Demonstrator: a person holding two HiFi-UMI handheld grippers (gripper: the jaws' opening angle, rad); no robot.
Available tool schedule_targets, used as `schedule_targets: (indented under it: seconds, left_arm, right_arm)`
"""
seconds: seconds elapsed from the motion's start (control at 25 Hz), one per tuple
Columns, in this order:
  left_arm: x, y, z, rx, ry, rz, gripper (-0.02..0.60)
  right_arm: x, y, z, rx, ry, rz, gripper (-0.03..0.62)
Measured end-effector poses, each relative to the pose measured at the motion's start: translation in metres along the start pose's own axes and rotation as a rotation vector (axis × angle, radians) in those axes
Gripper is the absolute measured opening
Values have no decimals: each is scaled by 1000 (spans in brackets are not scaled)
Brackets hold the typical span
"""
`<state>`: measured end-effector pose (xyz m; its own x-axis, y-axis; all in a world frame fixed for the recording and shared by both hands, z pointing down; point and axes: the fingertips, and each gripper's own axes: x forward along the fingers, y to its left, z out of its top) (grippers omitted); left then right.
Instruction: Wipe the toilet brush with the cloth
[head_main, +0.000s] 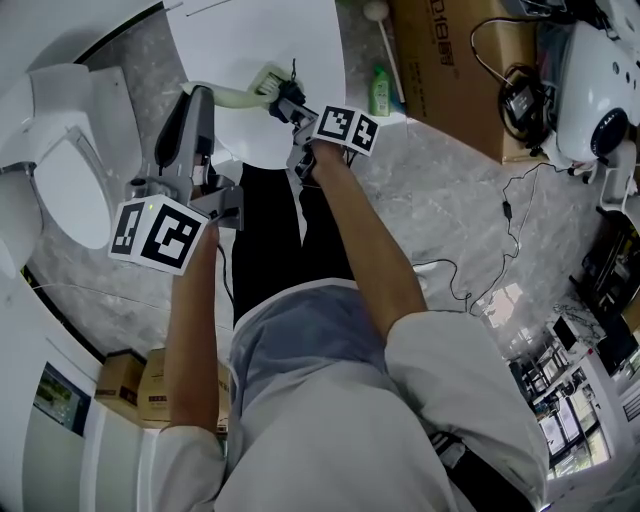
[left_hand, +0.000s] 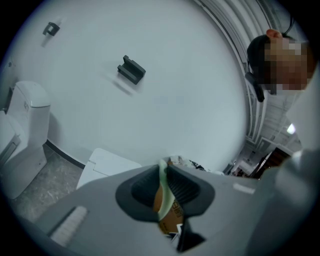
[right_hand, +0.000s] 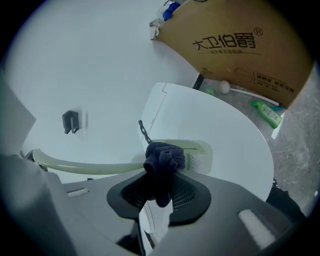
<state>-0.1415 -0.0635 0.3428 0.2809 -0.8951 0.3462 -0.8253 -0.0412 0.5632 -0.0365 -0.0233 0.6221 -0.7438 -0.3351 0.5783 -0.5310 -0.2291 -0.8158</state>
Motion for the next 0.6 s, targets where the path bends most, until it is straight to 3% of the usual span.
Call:
schedule_targets:
  seconds: [0.36,0.48,0.6]
  left_arm:
    - [1,0,0,-5,-12,0,0]
    - [0,0,1,-4,-11,1,0]
    - [2,0,1,-2,-4,4,0]
  right_arm:
    - [-9,14,-12,198,-118,82,80]
    - [-11,25,-25,257,-128,160,80]
    - [-6,26,-34,272,-125,178,80]
